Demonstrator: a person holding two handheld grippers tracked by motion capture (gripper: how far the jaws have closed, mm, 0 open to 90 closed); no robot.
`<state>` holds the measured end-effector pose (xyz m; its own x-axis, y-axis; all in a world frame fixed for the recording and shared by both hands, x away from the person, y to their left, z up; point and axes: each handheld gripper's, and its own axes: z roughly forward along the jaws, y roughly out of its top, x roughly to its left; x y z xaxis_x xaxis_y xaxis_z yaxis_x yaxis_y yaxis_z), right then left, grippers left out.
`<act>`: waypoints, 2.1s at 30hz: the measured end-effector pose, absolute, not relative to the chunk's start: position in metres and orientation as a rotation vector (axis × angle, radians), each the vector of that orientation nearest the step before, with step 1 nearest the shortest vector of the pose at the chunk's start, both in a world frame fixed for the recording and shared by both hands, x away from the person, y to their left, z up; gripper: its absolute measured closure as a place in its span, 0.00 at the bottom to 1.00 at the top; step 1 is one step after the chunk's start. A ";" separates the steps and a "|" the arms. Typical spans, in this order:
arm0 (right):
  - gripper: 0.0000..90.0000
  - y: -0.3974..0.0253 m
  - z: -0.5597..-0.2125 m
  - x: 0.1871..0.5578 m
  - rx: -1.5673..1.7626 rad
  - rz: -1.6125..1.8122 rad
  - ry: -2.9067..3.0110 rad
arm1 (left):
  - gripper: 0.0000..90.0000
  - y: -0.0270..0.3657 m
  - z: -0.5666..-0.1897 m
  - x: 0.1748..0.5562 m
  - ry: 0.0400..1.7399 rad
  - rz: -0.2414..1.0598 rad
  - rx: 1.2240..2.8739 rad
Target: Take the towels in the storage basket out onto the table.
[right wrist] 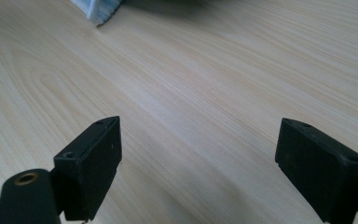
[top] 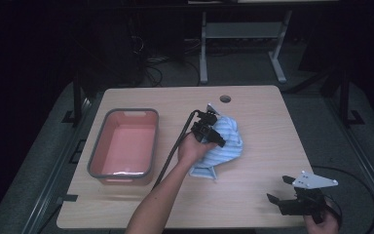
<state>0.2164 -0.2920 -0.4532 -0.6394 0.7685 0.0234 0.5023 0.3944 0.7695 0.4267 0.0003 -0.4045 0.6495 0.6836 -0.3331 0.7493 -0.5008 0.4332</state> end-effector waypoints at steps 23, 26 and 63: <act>0.16 -0.291 -0.453 0.215 1.109 1.109 2.316 | 0.44 -0.011 -0.419 0.420 1.119 -0.153 2.315; 0.16 -0.291 -0.453 0.214 1.102 1.104 2.319 | 0.41 -0.010 -0.416 0.418 1.119 -0.137 2.283; 0.16 -0.295 -0.455 0.220 1.143 1.080 2.304 | 0.30 0.043 -0.392 0.359 0.962 -0.087 2.201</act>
